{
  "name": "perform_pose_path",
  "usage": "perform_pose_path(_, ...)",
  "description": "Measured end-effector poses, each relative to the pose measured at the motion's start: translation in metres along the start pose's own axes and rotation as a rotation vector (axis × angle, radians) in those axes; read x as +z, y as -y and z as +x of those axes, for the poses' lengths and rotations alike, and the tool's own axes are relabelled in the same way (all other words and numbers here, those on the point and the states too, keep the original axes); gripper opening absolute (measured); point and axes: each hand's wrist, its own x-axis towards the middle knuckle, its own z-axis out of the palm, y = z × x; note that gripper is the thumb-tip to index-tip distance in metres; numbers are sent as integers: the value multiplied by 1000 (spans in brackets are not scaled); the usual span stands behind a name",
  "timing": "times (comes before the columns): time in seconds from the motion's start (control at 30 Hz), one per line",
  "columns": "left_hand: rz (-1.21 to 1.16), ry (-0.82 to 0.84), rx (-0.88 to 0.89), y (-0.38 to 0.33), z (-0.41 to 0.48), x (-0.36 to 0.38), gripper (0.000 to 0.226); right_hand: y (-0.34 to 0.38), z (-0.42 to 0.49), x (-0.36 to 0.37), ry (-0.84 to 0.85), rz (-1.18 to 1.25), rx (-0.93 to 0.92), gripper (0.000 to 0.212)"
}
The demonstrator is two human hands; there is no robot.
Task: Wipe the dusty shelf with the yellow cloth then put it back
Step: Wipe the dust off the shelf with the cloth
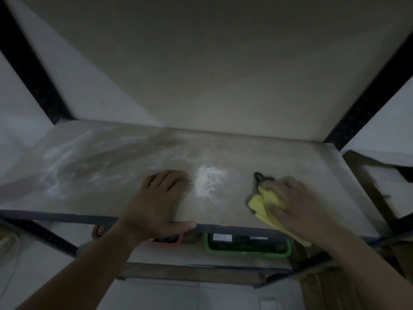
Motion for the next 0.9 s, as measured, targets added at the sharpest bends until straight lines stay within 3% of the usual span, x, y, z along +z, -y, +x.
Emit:
perform_pose_path(0.07, -5, 6, -13, 0, 0, -1, 99, -11, -14, 1, 97, 114, -30, 45)
perform_pose_path(0.27, -9, 11, -15, -3, 2, -4, 99, 35, 18, 34, 25, 145, -194, 43)
perform_pose_path(0.47, -13, -27, -6, -2, 1, -1, 104, 107, 78, 60, -98, 37, -53, 41)
perform_pose_path(0.6, -5, -49, 11, -1, 0, 2, 105, 90, 90, 32, 128, 319, -111, 42)
perform_pose_path(0.63, 2, -41, 9, -1, 0, 2, 105, 76, 88, 21, 101, 368, -99, 42)
perform_pose_path(0.7, 15, -26, -2, -1, 0, 1, 106, 32, 84, -2, -71, 303, 1, 42)
perform_pose_path(0.77, 15, -12, -12, -2, 0, 0, 107, -20, 78, -23, -246, -9, 123, 43)
perform_pose_path(0.83, 4, -13, -19, -2, 0, 0, 107, -74, 75, -36, -297, -148, 286, 47)
perform_pose_path(0.9, -5, -8, -23, -2, 1, -1, 107, -113, 70, -44, -326, -106, 528, 50)
